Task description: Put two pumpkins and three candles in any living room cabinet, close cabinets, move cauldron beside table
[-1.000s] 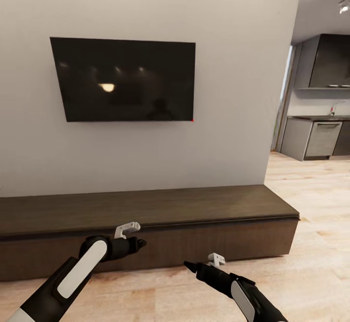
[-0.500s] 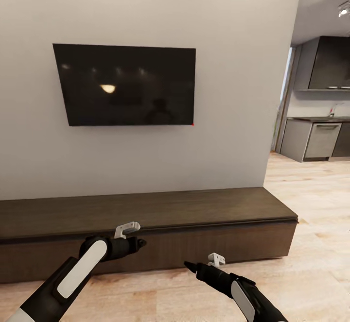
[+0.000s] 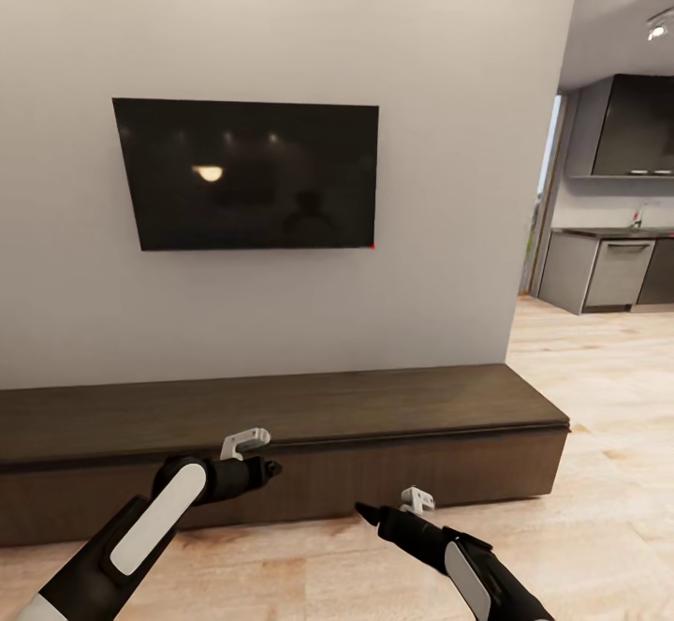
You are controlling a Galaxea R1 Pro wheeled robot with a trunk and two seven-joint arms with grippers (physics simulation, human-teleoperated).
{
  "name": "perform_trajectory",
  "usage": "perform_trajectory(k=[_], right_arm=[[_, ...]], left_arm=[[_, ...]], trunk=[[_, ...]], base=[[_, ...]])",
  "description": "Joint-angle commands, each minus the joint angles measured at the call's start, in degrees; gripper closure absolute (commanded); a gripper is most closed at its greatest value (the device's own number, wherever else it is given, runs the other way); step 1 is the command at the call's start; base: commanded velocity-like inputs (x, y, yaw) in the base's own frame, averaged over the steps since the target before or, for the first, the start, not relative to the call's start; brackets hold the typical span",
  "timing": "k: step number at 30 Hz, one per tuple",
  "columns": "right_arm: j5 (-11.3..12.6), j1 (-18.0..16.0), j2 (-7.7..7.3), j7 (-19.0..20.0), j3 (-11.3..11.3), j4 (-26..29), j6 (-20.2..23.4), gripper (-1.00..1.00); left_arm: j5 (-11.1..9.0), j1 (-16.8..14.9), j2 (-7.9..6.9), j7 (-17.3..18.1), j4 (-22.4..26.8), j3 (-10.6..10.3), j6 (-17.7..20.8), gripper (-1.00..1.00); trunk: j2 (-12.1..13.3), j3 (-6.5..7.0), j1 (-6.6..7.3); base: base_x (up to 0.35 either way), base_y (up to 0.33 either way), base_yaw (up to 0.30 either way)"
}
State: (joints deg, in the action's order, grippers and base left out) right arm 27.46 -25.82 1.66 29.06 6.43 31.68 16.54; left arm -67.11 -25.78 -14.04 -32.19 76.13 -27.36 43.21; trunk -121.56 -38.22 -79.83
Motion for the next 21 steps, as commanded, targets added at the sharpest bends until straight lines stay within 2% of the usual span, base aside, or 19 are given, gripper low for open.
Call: perform_trajectory(k=[1, 5, 14, 21], right_arm=[[0.53, -0.02, -0.01, -0.04, 0.08, 0.05, 0.06, -1.00], [0.59, -0.02, -0.03, -0.09, 0.08, -0.34, -1.88, -1.00], [0.56, -0.02, 0.01, 0.03, 0.08, -1.52, -2.39, -1.00], [0.49, -0.02, -0.01, 0.03, 0.08, -1.53, -2.42, -1.00]], left_arm=[[-0.61, -0.06, -0.04, -0.59, 0.07, -0.11, -0.06, -1.00], [-0.58, -0.06, -0.03, -0.59, 0.07, -0.09, -0.06, -1.00], [-0.59, -0.06, -0.06, -0.59, 0.07, -0.08, -0.06, -1.00], [-0.61, -0.06, -0.11, -0.59, 0.07, -0.06, -0.06, -1.00]], trunk=[[0.38, 0.12, 0.23], [1.99, 0.83, 1.11], [5.60, 2.45, 3.09], [8.40, 3.71, 4.63]], base=[[-0.002, 0.000, 0.000], [0.000, 0.000, 0.000], [0.000, 0.000, 0.005], [0.000, 0.000, 0.211]])
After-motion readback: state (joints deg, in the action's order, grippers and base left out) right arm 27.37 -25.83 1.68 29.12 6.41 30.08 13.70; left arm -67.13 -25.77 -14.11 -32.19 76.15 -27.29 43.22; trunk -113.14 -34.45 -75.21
